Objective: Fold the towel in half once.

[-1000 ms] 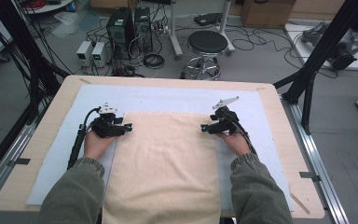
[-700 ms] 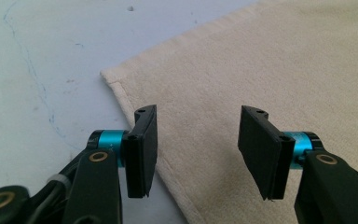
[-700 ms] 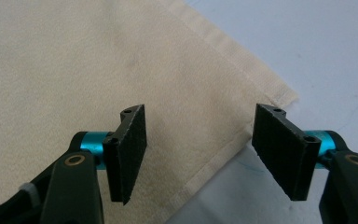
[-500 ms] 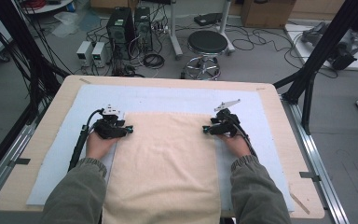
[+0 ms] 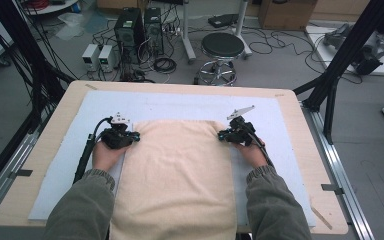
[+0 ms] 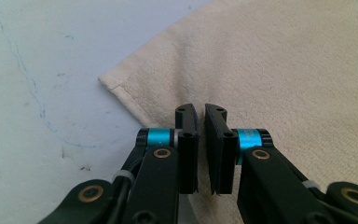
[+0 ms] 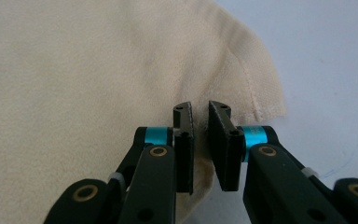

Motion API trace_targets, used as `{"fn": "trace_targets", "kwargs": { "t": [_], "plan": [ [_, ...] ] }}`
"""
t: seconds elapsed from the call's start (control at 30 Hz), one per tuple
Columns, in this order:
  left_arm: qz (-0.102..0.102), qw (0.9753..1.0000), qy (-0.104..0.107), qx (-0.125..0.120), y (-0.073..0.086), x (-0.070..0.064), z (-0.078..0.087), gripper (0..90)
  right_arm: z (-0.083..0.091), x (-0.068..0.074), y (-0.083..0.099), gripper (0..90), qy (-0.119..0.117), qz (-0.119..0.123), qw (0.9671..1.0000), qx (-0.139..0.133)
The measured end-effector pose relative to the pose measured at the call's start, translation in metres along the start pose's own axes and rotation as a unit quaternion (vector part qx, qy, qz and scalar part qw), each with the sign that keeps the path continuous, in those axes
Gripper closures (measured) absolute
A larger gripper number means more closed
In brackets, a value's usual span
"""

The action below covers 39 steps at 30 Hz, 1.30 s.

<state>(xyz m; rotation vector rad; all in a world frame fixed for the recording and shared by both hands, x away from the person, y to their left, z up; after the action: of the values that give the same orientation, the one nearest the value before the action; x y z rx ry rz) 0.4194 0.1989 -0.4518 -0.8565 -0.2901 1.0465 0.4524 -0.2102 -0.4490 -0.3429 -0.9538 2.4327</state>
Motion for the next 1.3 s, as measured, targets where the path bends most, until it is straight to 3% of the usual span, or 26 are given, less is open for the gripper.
{"fn": "trace_targets", "kwargs": {
  "t": [0.2,0.5,0.67,0.73,0.8,0.87,1.07,1.13,1.17,1.3],
  "plan": [
    [-0.022,0.9996,0.016,-0.007,-0.003,-0.005,0.017,84.2,0.013,0.005,-0.004,81.4,-0.017,0.007,0.9997,-0.018],
    [-0.038,0.9972,0.041,-0.05,0.004,-0.016,0.061,84.3,0.054,0.033,-0.012,81.4,-0.045,0.032,0.9972,-0.05],
    [-0.065,0.9943,0.055,-0.063,0.022,-0.031,0.082,84.3,0.074,0.06,-0.004,81.4,-0.061,0.05,0.9953,-0.056],
    [-0.077,0.9933,0.06,-0.062,0.034,-0.039,0.09,84.3,0.082,0.071,-0.001,81.4,-0.07,0.06,0.9948,-0.043],
    [-0.087,0.9921,0.063,-0.064,0.046,-0.046,0.097,84.3,0.092,0.083,0.003,81.5,-0.07,0.069,0.9935,-0.058],
    [-0.092,0.9911,0.07,-0.065,0.056,-0.051,0.103,84.3,0.098,0.095,0.009,81.6,-0.078,0.072,0.9928,-0.055],
    [-0.116,0.9884,0.089,-0.042,0.087,-0.065,0.119,83.7,0.104,0.128,0.036,81.5,-0.098,0.08,0.9908,-0.047],
    [-0.115,0.9884,0.095,-0.032,0.094,-0.067,0.122,80.6,0.102,0.133,0.044,78.7,-0.107,0.08,0.9901,-0.043],
    [-0.11,0.9888,0.097,-0.027,0.097,-0.067,0.123,74.5,0.102,0.134,0.047,72.6,-0.108,0.08,0.9899,-0.044],
    [-0.094,0.9907,0.093,-0.033,0.097,-0.061,0.125,64.0,0.106,0.131,0.05,62.1,-0.093,0.075,0.9912,-0.058]
  ]
}}
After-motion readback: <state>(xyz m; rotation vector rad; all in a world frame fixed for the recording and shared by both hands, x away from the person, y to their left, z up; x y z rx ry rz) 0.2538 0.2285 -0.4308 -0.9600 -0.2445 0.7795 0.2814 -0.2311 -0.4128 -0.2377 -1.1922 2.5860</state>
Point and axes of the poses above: each handheld gripper's, and its own axes: z roughly backward along the jaws, y roughly out of its underside, x roughly to its left, the point moved 2 cm from there along -z, roughly forward along the jaws, and after that the axes turned 10 degrees about z, right-handed, at the moved point
